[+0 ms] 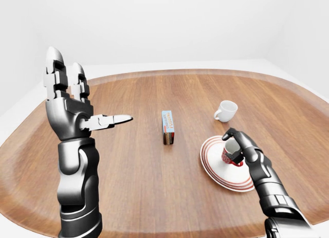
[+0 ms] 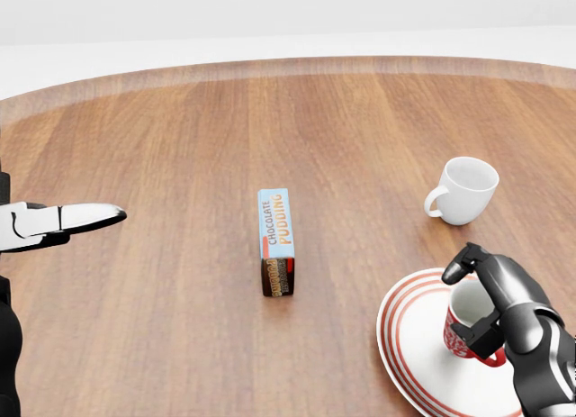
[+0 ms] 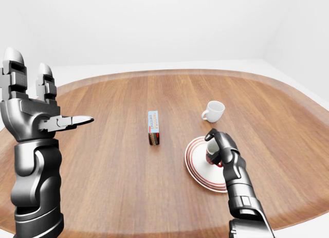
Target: Pick up the red mug and put it on the plate
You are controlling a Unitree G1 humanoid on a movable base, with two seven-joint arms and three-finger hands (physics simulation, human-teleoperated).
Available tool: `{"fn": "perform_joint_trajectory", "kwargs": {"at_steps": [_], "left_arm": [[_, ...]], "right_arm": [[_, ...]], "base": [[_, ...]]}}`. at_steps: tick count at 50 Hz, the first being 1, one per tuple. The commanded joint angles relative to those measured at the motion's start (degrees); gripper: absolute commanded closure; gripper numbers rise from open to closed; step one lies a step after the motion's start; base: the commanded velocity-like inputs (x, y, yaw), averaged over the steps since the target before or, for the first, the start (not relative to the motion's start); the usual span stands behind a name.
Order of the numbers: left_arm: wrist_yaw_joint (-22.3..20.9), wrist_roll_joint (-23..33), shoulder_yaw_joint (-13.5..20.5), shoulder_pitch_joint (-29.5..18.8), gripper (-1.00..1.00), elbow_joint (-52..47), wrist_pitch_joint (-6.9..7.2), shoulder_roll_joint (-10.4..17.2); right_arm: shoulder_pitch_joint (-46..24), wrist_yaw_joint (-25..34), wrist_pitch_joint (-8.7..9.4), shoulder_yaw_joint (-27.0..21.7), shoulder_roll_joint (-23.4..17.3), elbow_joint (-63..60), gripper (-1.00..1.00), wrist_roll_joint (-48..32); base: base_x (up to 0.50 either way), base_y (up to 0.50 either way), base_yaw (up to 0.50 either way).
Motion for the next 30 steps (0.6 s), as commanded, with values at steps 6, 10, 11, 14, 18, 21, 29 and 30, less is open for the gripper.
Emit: {"fn": "perform_joint_trajectory", "kwargs": {"at_steps": [6,10,11,14,18,21,29,30], "left_arm": [[-0.01,-0.07,0.08,-0.14,-1.00,0.05,0.00,0.08],[-0.09,-0.05,0.15,-0.01,-1.00,0.23,0.00,0.10],[-0.10,-0.06,0.17,-0.01,-1.00,0.24,0.00,0.12],[-0.07,-0.08,0.22,-0.18,-1.00,0.41,0.00,0.19],[-0.13,-0.07,0.15,-0.02,-1.00,0.24,0.00,0.17],[-0.12,0.04,0.23,-0.39,-1.00,0.73,0.00,0.29],[0.02,0.11,0.29,-0.38,-1.00,1.01,0.00,0.32],[0.03,0.13,0.29,-0.44,-1.00,1.07,0.00,0.36]], "right_arm": [[-3.54,-6.82,0.00,1.28,-1.47,8.65,1.00,1.51],[-3.75,-7.58,0.00,1.65,-1.31,9.07,1.00,0.87],[-3.73,-7.59,0.00,1.66,-1.23,9.04,1.00,0.85],[-3.71,-7.63,0.00,1.75,-1.04,8.93,1.00,0.73],[-3.92,-8.54,0.00,1.72,-0.82,9.59,0.57,0.77],[-3.04,-6.67,0.00,1.55,-0.56,6.84,-1.00,0.98],[-1.02,-5.02,0.00,1.27,-0.12,2.52,-1.00,0.55],[-0.75,-4.72,0.00,1.20,-0.07,1.82,-1.00,0.47]], "base": [[0.00,0.00,0.00],[0.00,0.00,0.00],[0.00,0.00,0.00],[0.00,0.00,0.00],[0.00,0.00,0.00],[0.00,0.00,0.00],[0.00,0.00,0.00],[0.00,0.00,0.00]]}}
